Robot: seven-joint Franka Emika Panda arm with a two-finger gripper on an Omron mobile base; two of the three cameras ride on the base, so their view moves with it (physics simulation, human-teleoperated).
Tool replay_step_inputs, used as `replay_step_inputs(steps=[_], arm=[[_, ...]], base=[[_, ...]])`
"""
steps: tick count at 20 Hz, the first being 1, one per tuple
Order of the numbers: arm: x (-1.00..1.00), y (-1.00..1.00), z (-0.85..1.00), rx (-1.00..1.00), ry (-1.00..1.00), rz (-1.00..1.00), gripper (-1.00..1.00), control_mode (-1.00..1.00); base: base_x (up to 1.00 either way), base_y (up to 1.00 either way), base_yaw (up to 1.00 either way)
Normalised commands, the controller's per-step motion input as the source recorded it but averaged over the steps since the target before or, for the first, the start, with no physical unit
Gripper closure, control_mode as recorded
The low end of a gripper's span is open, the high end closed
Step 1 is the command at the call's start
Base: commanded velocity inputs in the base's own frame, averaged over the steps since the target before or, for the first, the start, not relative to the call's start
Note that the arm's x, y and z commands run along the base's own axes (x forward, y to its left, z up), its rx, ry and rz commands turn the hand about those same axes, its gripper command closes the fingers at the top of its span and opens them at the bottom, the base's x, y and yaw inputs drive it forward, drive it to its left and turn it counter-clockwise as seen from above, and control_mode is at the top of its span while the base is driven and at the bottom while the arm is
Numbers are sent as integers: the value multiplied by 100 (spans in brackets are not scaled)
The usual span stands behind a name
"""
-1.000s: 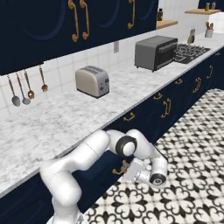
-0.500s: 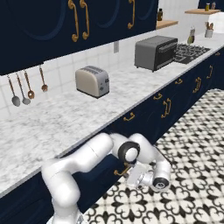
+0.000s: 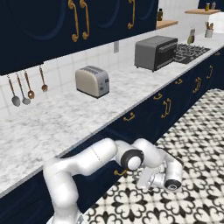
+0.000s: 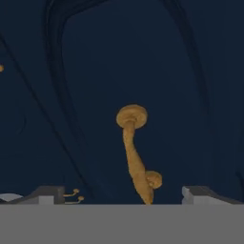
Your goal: Take a straw from the drawer in front and place it inside the glass cup on the dining counter.
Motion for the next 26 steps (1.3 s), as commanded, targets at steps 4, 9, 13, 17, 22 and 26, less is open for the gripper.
replay_step_inputs(steps=[4,9,13,17,22,26], arm=[[-42,22,81,-21,-4,0,-100,-100],[-13,51,95,-35,-4,1,-100,-100],[-4,59,89,-31,0,0,-100,-100],[0,47,91,-29,0,0,-100,-100],[0,12,90,-27,0,-1,-100,-100],[1,37,40,-26,7,-5,-100,-100]], base=[[0,0,0],[0,0,0],[0,0,0],[0,0,0],[0,0,0],[0,0,0]])
